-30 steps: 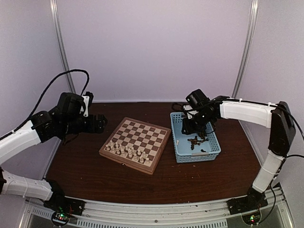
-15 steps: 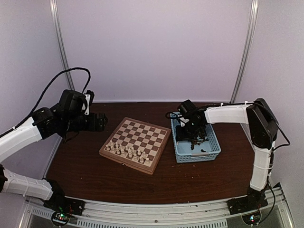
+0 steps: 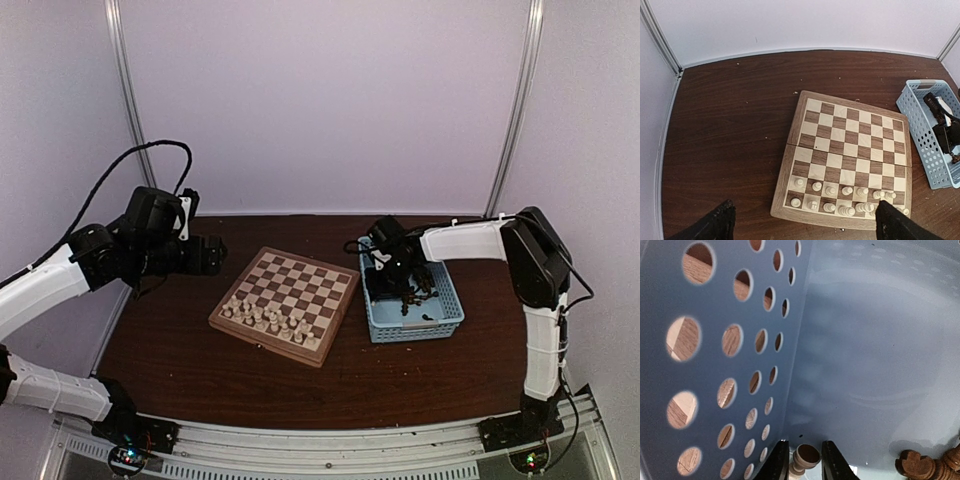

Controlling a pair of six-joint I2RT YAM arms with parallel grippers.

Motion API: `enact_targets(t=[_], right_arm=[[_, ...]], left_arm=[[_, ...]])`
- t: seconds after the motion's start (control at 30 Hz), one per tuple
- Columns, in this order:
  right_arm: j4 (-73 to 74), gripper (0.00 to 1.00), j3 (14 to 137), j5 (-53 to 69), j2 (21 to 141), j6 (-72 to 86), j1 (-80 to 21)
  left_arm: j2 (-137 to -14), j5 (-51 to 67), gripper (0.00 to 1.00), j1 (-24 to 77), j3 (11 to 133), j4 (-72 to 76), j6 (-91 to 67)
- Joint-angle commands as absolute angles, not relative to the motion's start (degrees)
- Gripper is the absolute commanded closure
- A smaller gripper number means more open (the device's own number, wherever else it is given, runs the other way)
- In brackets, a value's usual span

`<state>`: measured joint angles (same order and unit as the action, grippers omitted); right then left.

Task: Set up the chess pieces on the board
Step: Pick up the chess piece from the storage box.

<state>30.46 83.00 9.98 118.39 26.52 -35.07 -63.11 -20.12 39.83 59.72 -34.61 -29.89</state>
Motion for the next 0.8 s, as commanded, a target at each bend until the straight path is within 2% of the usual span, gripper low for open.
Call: enact_targets(t=[0.0,0.27,0.47,0.6,0.77], right_arm=[[31.6,0.76,83.6,7.5,118.4,26.5,-34.7],[31.2,0.89,83.2,10.0,116.3,23.3,-34.0],[28.8,0.90,79.6,8.5,108.4,20.7,-33.5],[27.9,0.89,77.8,9.6,103.5,18.4,-33.5],[28.3,0.89,77.7,12.4,99.8,15.6,-33.5]], left_arm=[[-63.1,-20.7,0.02,39.6,61.8,-33.6,-28.6],[-63.7,-19.8,0.02,39.6,62.3,-33.5,-28.3],[-64.5,-17.8,0.02,39.5,63.1,-33.2,-28.0],[-66.5,-11.3,0.02,39.6,63.1,-30.6,-28.8],[-71.7,1.8,0.10,39.6,64.1,-25.6,-29.4]])
